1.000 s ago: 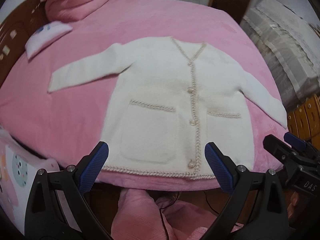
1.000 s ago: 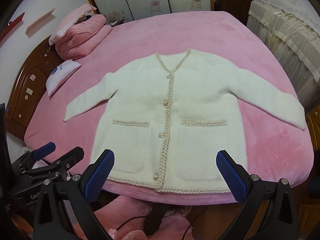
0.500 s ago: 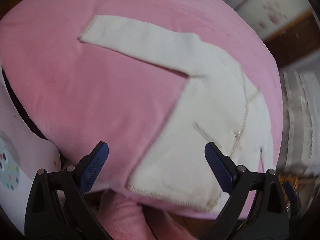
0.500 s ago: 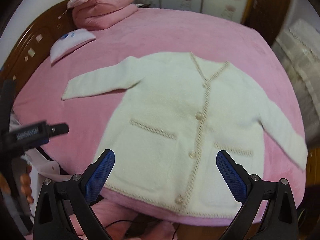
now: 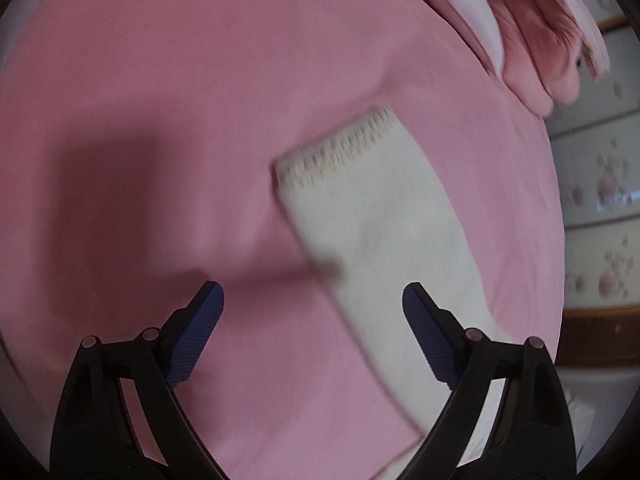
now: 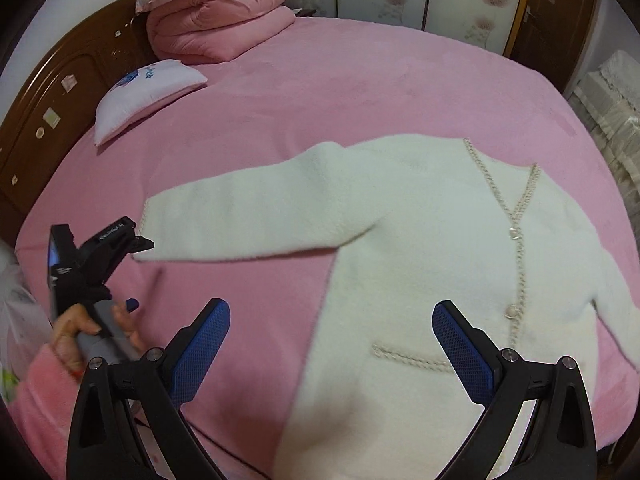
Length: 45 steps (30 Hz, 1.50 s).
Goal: Fold large clothes
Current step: 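Grasp the cuff of the white cardigan sleeve with the left gripper, then fold the held sleeve across the cardigan body with the left gripper, then release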
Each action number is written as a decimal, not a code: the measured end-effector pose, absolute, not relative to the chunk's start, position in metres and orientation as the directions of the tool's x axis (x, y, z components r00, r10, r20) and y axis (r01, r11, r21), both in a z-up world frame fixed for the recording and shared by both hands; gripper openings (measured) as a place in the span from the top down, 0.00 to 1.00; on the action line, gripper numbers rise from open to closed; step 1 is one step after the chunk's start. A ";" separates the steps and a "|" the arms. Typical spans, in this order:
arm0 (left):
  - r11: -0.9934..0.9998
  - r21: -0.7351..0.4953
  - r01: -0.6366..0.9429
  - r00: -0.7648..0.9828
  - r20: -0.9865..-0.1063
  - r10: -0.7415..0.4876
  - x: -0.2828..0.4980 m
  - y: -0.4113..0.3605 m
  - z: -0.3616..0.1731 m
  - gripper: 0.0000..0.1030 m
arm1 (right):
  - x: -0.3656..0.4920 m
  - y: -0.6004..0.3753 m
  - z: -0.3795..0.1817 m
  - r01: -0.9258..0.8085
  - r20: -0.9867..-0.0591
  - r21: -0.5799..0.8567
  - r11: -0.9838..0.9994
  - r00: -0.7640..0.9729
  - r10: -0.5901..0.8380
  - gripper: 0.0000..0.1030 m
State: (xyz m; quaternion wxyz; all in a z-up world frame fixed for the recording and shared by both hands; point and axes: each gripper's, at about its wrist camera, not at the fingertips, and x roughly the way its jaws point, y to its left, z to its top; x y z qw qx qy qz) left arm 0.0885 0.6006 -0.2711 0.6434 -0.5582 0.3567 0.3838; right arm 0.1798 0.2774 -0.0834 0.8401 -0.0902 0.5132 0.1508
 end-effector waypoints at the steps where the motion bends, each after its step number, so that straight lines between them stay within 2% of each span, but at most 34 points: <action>1: 0.058 -0.455 -0.888 0.459 -0.882 0.102 0.091 0.612 -0.280 0.16 | 0.185 0.286 -0.089 -0.358 -0.897 0.009 0.934 0.411 0.167 0.00; 4: 0.022 -0.491 -0.871 0.490 -0.863 0.124 0.097 0.635 -0.299 0.30 | 0.194 0.299 -0.104 -0.388 -0.905 -0.011 0.922 0.396 0.156 0.00; 6: 0.027 -0.535 -0.844 0.534 -0.836 0.128 0.100 0.648 -0.308 0.53 | 0.201 0.302 -0.116 -0.385 -0.912 -0.022 0.923 0.386 0.139 0.00; 7: 0.033 -0.557 -0.830 0.556 -0.822 0.125 0.101 0.654 -0.312 0.58 | 0.199 0.295 -0.120 -0.379 -0.917 -0.018 0.925 0.375 0.136 0.00; 9: 0.049 -0.576 -0.816 0.576 -0.804 0.146 0.103 0.657 -0.312 0.93 | 0.204 0.291 -0.132 -0.354 -0.923 0.001 0.935 0.359 0.138 0.00; 10: 0.056 -0.576 -0.816 0.577 -0.802 0.155 0.103 0.657 -0.312 0.95 | 0.202 0.285 -0.138 -0.340 -0.926 0.011 0.940 0.352 0.138 0.00; 13: 0.105 -0.607 -0.788 0.615 -0.765 0.193 0.101 0.654 -0.303 0.95 | 0.208 0.266 -0.152 -0.276 -0.935 0.034 0.960 0.331 0.129 0.00; 17: 0.376 -0.510 -0.774 0.618 -0.739 0.268 0.121 0.637 -0.257 0.95 | 0.213 0.243 -0.161 -0.182 -0.933 0.073 0.981 0.336 0.131 0.00; 21: 0.601 -0.450 -0.661 0.701 -0.655 0.281 0.152 0.601 -0.202 0.95 | 0.221 0.202 -0.170 -0.085 -0.935 0.107 0.991 0.329 0.129 0.00; 26: 0.710 -0.513 -0.482 0.823 -0.542 0.168 0.200 0.545 -0.145 0.95 | 0.230 0.140 -0.158 0.050 -0.919 0.213 0.976 0.348 0.183 0.00; 28: 0.741 -0.523 -0.421 0.842 -0.529 0.105 0.225 0.517 -0.130 0.95 | 0.234 0.118 -0.149 0.059 -0.906 0.218 0.974 0.383 0.180 0.00; 33: 0.813 -0.489 -0.315 0.847 -0.531 0.009 0.289 0.420 -0.097 0.95 | 0.248 0.050 -0.130 0.066 -0.861 0.208 0.976 0.486 0.150 0.00; 36: 0.841 -0.481 -0.246 0.830 -0.553 -0.073 0.323 0.348 -0.098 0.95 | 0.261 0.000 -0.128 0.109 -0.847 0.219 0.970 0.514 0.134 0.00; 40: 0.860 -0.460 -0.223 0.774 -0.620 -0.130 0.352 0.281 -0.124 0.95 | 0.283 -0.062 -0.136 0.157 -0.850 0.220 0.963 0.515 0.110 0.00; 45: 0.907 -0.347 -0.237 0.668 -0.736 -0.107 0.354 0.197 -0.177 0.95 | 0.305 -0.127 -0.149 0.208 -0.858 0.244 0.947 0.502 0.111 0.00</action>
